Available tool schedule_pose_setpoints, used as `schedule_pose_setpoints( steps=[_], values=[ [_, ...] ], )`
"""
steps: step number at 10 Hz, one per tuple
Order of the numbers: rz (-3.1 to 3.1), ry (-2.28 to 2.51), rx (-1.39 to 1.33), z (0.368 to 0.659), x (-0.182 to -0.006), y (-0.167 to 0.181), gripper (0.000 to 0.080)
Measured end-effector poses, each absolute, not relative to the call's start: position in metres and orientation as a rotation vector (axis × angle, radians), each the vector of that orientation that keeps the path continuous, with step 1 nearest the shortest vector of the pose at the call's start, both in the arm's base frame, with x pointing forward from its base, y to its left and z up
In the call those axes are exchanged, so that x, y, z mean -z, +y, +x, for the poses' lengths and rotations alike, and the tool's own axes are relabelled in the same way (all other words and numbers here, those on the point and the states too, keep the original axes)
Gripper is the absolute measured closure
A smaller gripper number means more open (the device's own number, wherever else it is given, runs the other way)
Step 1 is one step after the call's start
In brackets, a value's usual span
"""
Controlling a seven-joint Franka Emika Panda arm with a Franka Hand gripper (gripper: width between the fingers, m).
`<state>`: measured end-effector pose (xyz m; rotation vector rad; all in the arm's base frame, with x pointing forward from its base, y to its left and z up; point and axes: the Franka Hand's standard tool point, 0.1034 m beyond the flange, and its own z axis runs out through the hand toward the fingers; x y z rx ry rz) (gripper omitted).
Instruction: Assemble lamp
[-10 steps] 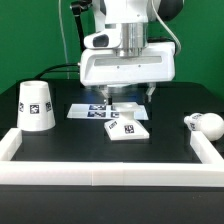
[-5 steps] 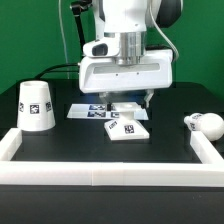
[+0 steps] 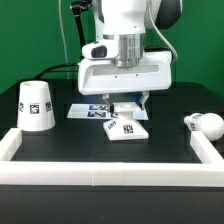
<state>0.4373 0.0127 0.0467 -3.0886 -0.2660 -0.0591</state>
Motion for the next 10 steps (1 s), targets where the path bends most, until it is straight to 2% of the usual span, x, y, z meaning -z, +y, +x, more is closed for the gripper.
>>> schedule_pose_setpoints(
  steps=[6, 10],
  values=[
    [-3.088, -0.268, 0.057, 0.438, -0.045, 0.014, 0.0266],
    [-3.078, -0.286, 0.133, 0.486, -0.046, 0.031, 0.0265]
  ],
)
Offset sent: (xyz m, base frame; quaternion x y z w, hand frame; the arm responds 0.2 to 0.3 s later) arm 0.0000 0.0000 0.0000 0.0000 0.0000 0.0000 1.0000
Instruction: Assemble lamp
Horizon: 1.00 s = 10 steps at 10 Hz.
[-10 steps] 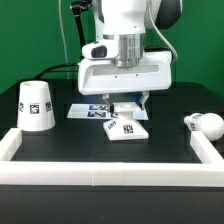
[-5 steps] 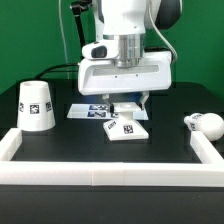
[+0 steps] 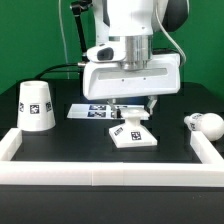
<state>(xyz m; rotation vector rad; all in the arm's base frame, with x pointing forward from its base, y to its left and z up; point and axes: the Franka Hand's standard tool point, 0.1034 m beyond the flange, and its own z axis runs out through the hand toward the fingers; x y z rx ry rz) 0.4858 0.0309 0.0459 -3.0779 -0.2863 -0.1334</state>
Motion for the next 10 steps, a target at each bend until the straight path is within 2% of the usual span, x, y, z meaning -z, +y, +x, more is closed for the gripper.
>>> schedule_pose_setpoints(
  steps=[6, 10],
  values=[
    [-3.06, -0.198, 0.242, 0.56, -0.047, 0.058, 0.0265],
    [-3.038, -0.017, 0.275, 0.588, -0.049, 0.092, 0.0265]
  ],
)
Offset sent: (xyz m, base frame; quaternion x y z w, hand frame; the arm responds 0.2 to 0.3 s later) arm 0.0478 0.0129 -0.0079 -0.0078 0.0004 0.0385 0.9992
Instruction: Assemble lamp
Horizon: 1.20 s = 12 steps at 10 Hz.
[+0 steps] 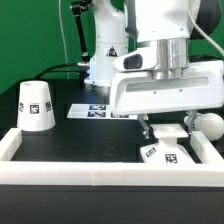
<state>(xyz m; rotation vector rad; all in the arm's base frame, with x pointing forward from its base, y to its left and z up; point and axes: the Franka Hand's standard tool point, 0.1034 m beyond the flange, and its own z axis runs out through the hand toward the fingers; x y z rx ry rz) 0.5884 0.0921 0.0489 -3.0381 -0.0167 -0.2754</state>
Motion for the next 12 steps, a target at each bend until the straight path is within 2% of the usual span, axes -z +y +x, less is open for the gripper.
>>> schedule_pose_setpoints(
  steps=[5, 6, 7, 8, 12],
  values=[
    [-3.048, 0.008, 0.295, 0.598, -0.048, 0.102, 0.0264],
    [-3.048, 0.008, 0.295, 0.597, -0.048, 0.102, 0.0176],
    [-3.048, 0.008, 0.294, 0.597, -0.048, 0.102, 0.0123],
    [-3.048, 0.007, 0.294, 0.597, -0.048, 0.102, 0.0107],
    [-3.052, -0.126, 0.297, 0.547, -0.063, 0.119, 0.01]
  ],
)
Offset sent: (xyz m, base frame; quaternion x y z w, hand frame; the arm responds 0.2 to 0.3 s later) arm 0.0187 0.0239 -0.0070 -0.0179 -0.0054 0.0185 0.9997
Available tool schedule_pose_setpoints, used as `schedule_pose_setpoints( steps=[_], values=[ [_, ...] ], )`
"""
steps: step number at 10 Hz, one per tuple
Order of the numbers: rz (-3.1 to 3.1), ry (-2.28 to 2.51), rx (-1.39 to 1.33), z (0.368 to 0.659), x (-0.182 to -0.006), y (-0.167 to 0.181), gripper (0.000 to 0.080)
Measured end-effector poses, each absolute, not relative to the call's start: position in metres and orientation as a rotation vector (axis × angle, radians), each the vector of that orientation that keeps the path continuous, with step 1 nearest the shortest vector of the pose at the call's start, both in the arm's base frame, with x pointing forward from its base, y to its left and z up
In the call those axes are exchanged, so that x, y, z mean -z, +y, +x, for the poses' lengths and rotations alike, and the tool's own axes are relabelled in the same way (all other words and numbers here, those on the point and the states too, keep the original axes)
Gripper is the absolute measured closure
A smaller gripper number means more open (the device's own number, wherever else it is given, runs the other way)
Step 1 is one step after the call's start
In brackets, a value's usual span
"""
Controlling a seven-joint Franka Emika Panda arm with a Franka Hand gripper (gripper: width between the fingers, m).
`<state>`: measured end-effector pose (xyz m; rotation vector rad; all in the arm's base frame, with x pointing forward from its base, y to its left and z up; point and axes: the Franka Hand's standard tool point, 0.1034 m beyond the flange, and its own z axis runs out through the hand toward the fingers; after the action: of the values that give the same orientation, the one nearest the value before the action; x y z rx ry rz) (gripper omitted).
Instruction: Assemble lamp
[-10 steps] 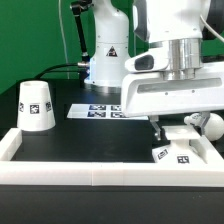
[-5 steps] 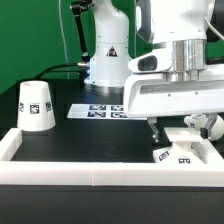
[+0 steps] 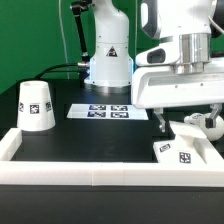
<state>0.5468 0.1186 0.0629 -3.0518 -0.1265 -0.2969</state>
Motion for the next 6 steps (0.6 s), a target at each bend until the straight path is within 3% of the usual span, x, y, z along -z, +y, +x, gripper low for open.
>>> schedule_pose_setpoints(
  steps=[3, 6],
  values=[
    [-3.048, -0.336, 0.279, 0.505, -0.079, 0.123, 0.01],
    [-3.043, -0.393, 0.268, 0.5, -0.081, 0.129, 0.01]
  ],
)
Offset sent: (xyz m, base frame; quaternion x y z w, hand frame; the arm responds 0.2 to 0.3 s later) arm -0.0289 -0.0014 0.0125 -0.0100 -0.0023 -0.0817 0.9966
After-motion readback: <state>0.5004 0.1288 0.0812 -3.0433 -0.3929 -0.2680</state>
